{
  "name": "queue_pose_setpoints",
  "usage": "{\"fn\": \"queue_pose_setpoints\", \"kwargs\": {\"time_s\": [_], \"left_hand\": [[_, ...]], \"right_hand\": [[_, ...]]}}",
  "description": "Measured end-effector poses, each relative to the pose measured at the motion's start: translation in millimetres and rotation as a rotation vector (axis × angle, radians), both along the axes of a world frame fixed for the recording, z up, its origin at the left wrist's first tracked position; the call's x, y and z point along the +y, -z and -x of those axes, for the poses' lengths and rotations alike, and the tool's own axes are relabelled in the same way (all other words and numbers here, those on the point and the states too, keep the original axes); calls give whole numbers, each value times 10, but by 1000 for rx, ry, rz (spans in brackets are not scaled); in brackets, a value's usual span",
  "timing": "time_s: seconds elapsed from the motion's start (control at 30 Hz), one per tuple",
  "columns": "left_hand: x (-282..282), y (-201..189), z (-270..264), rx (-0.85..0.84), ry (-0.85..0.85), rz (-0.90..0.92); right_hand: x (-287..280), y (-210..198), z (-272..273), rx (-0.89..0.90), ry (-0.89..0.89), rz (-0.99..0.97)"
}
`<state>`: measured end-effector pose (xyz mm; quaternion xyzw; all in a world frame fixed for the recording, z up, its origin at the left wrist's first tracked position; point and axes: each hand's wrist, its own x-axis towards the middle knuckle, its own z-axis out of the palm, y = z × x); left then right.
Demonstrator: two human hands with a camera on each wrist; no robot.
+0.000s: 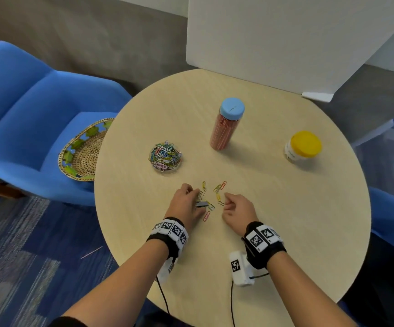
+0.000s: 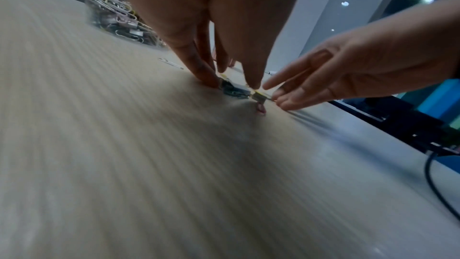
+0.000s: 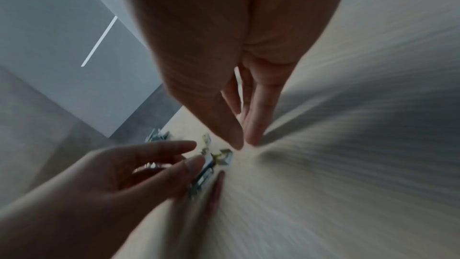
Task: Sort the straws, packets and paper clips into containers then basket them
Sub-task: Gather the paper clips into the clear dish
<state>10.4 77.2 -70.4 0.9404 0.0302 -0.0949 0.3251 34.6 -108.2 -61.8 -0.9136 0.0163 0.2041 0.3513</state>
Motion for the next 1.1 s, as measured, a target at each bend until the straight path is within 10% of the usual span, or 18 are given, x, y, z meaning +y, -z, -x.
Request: {"fn": "queue_pose_setpoints", "kwargs": {"time_s": [0.23,0.57,0.8,1.1], "left_hand": [[-88,93,68,31,225,-236],[-132,90,-155,-141,308,-105],[158,-4,-277,-77,51,32],[673,-136,-267,-87,-252,135]], "right_hand": [[-151,-69,-361,47,146,17],[88,-102,-397,-60,-282,272],[222,-89,-134,-63,-453,268],[650,-13,-167,-60,-249,239]]}}
